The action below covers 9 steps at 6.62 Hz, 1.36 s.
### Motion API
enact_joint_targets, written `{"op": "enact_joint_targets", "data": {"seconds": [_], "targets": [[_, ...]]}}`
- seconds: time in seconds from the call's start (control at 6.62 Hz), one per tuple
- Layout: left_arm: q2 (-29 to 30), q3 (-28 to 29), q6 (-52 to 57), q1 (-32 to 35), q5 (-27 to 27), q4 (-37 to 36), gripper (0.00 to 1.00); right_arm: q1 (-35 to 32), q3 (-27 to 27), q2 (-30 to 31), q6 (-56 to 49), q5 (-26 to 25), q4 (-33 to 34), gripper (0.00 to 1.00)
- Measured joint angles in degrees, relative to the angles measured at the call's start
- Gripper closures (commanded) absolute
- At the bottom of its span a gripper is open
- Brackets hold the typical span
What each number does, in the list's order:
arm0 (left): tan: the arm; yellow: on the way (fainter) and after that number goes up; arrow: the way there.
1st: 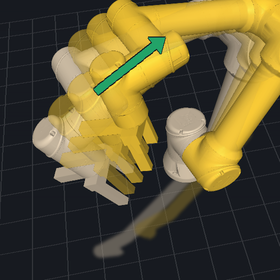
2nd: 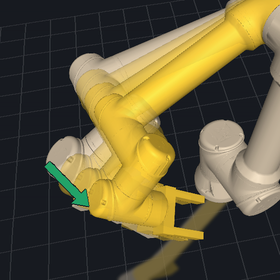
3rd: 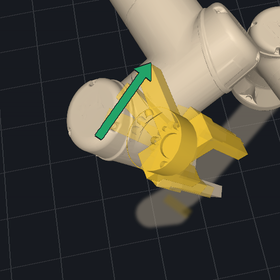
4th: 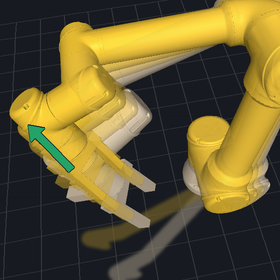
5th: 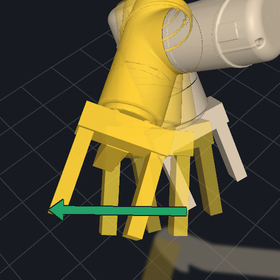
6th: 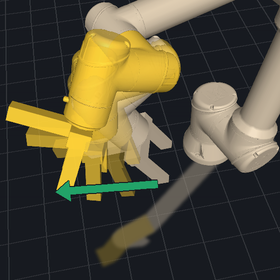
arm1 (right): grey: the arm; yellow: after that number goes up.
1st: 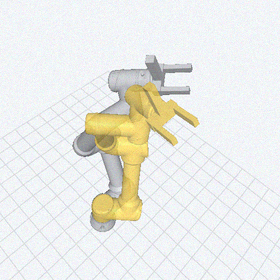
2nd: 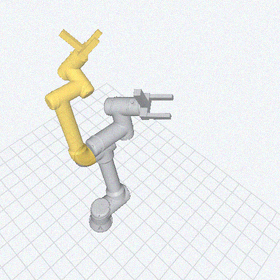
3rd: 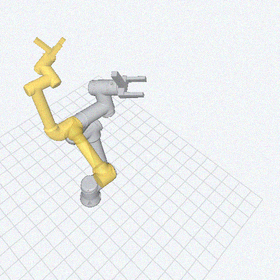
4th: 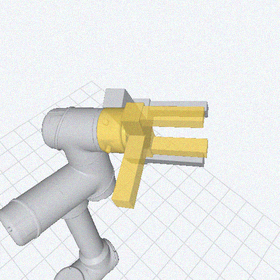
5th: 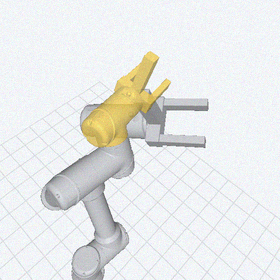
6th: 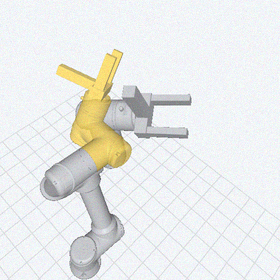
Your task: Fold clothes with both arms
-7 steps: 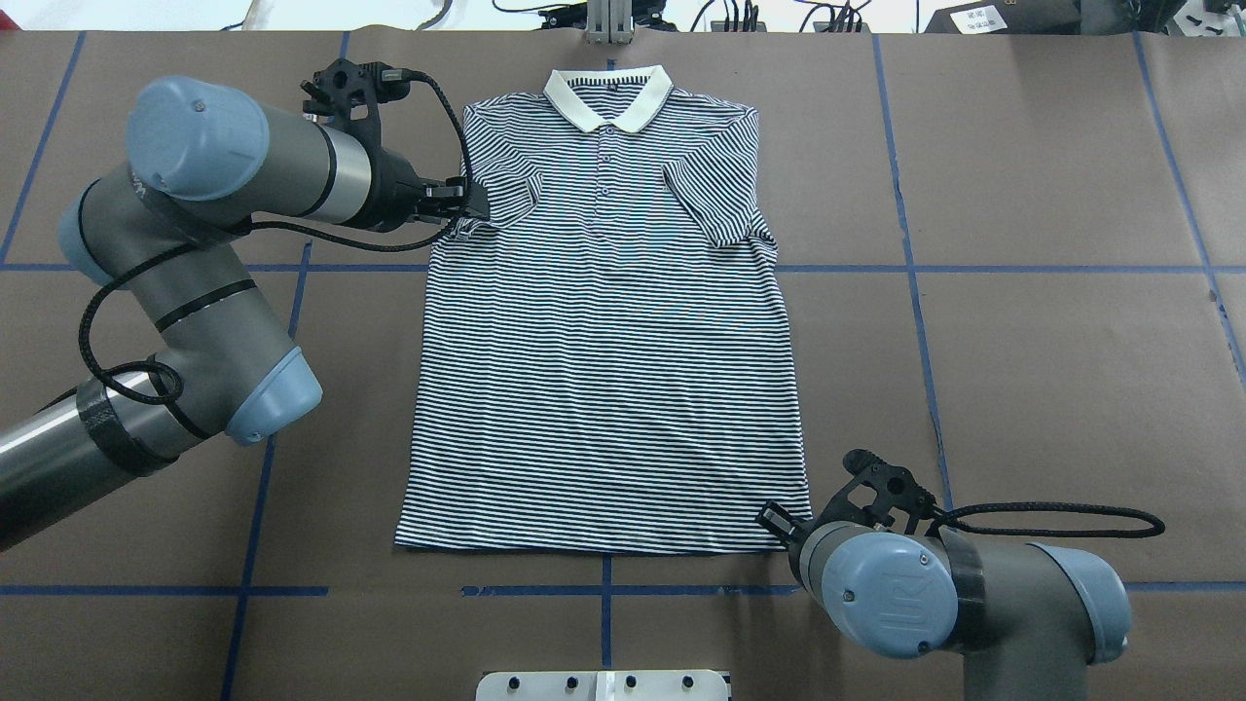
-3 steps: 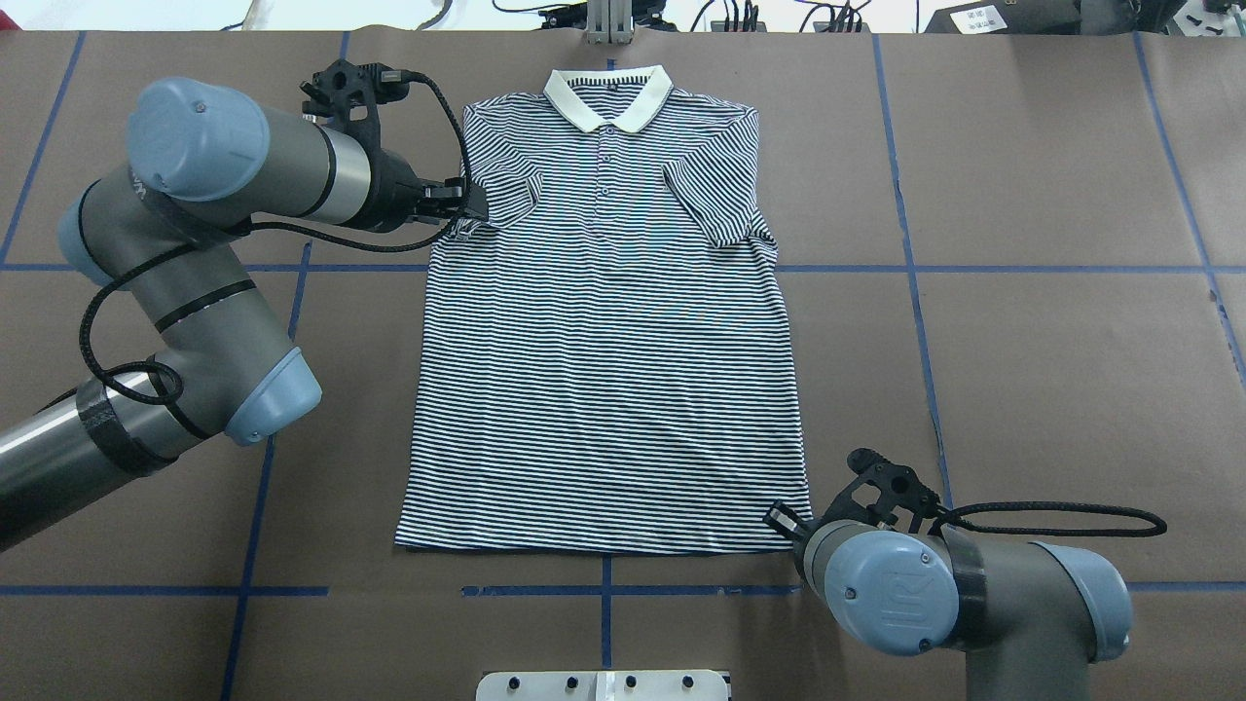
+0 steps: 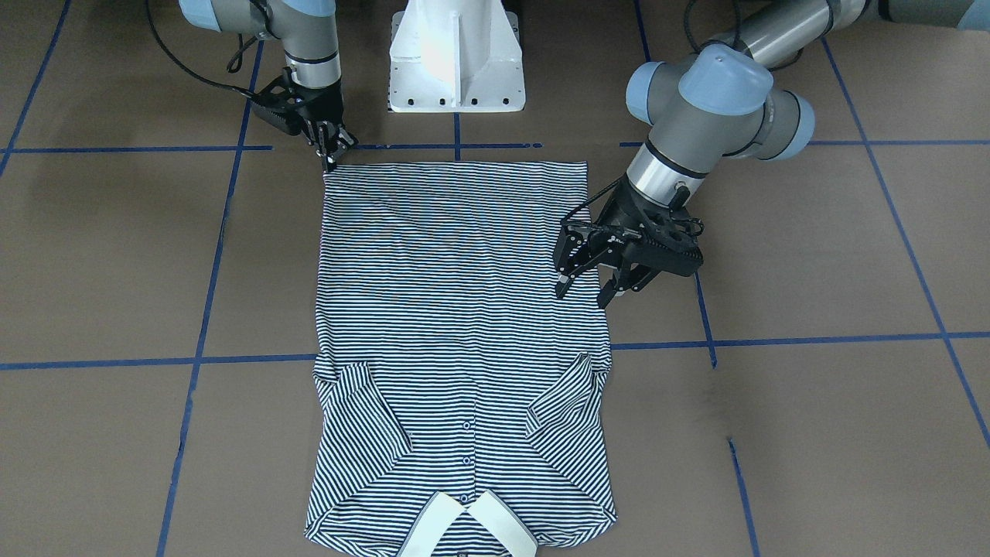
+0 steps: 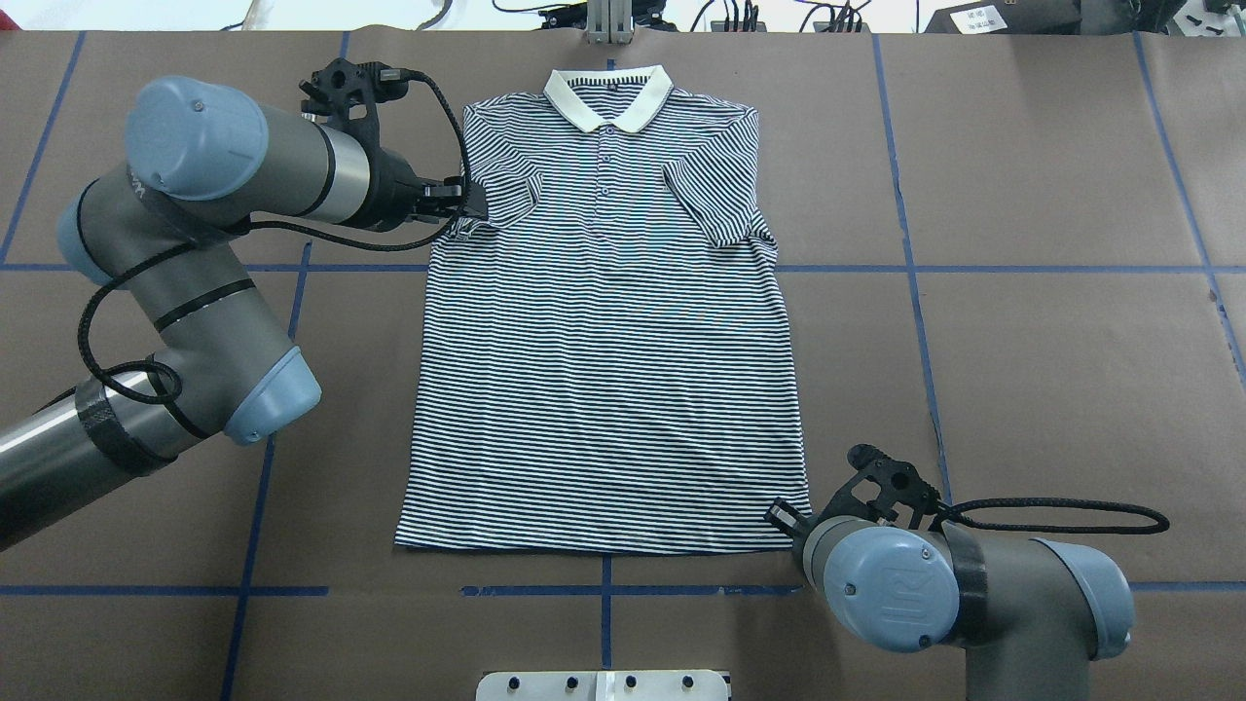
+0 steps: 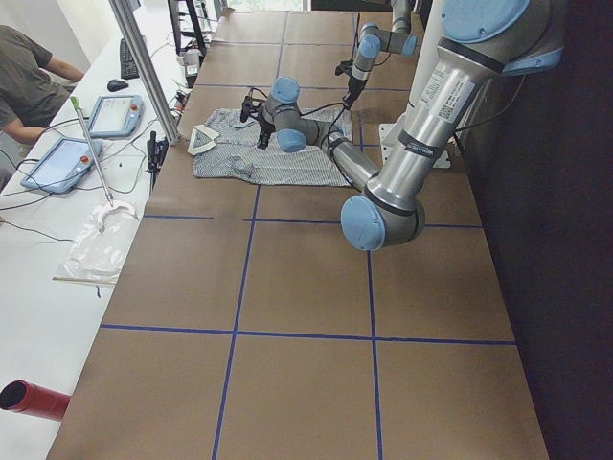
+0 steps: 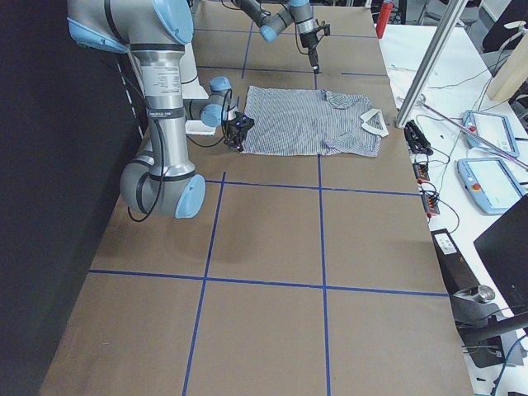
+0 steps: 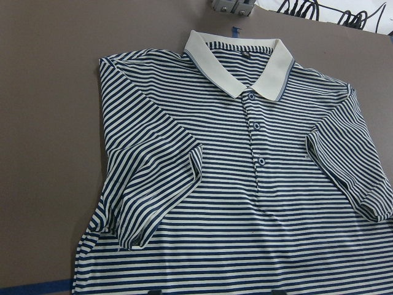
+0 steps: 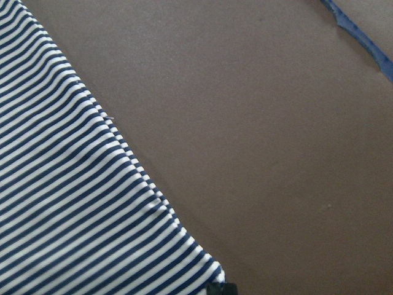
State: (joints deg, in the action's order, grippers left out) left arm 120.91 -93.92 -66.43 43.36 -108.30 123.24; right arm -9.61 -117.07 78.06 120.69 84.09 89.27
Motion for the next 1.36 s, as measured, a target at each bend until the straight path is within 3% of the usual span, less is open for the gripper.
{"op": "enact_joint_targets", "data": {"seconds": [0.3,0.45,0.91,1.36], "targets": [[-3.8,-7.9,-5.3,-2.4,2.4,-7.4,0.34,-0.7,-2.8,0.5,-0.2,0.2,0.0,1.0],[-8.6,-12.5,-11.2,-7.2,6.8,-9.3,0.35,-0.9,-3.5,0.5,-0.2,0.3,0.0,1.0],[-17.4,-16.2,-26.7,-22.4,14.9,-10.6,0.35,-1.0,-3.9,0.4,-0.3,0.5,-0.1,1.0],[-19.0,-20.4,-29.6,-28.1,16.3,-18.2,0.36,-1.0,-3.9,0.2,-0.3,0.5,-0.1,1.0]]}}
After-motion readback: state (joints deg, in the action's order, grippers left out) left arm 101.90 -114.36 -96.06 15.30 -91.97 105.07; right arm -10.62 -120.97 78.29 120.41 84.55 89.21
